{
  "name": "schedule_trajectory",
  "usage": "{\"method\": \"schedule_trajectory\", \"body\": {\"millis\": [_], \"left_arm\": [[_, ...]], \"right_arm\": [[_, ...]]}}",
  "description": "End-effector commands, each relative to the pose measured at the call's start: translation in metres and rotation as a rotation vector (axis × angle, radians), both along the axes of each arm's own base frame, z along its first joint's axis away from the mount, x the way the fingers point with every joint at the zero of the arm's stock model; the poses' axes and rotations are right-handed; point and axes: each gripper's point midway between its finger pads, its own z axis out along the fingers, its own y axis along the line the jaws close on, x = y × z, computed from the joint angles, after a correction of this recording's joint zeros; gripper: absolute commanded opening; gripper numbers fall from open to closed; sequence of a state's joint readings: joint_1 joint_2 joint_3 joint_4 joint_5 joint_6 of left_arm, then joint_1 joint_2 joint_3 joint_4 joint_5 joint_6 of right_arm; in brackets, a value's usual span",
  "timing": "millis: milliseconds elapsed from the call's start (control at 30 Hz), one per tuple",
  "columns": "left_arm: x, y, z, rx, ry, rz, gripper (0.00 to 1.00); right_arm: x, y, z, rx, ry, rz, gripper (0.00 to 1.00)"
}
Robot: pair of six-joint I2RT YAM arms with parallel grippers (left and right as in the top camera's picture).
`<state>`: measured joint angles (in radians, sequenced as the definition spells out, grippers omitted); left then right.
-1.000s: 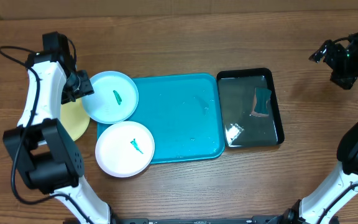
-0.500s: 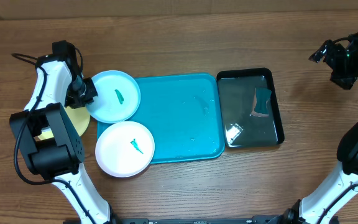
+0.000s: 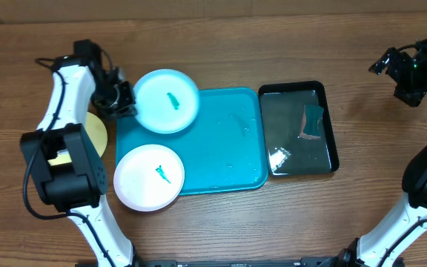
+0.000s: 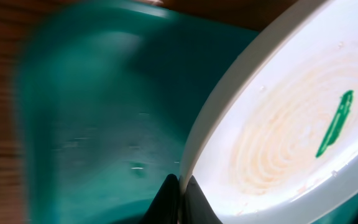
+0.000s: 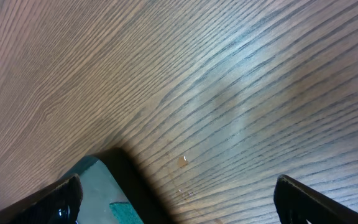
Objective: Clean dirty plates on tray and stack at the side
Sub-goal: 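Grip the upper white plate rim and slide it right across the teal tray, then hold the white plate in place on the teal tray with the left gripper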
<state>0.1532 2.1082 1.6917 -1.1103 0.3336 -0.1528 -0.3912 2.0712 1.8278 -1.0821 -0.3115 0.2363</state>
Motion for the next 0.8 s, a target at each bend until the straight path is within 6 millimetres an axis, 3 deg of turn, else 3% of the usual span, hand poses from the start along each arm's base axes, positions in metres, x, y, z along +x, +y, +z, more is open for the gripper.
{"method": "schedule_trajectory", "body": {"millis": [0,133,467,633,767], "left_arm": [[0.003,-0.051,0.017,-0.153,-0.029,-0.089,0.04],[-0.012,-0.084,0.014,-0.145,0.021,-0.165,0.04],[-0.023,-0.135,0.003,-0.007,0.055,-0.216,0.04],[-0.02,-0.155,0.002,0.012,0.029,-0.22,0.04],[-0.017,-0.158,-0.001,0.068,0.011,-0.198,0.04]], "right_arm": [[0.005,-0.001,0.019,-0.006,-0.049,-0.004,1.0],[0.005,-0.001,0.019,-0.006,-0.049,-0.004,1.0],[0.005,-0.001,0.019,-0.006,-0.049,-0.004,1.0],[0.005,-0.001,0.019,-0.006,-0.049,-0.004,1.0],[0.004,-0.001,0.019,-0.006,-0.049,-0.004,1.0]]}}
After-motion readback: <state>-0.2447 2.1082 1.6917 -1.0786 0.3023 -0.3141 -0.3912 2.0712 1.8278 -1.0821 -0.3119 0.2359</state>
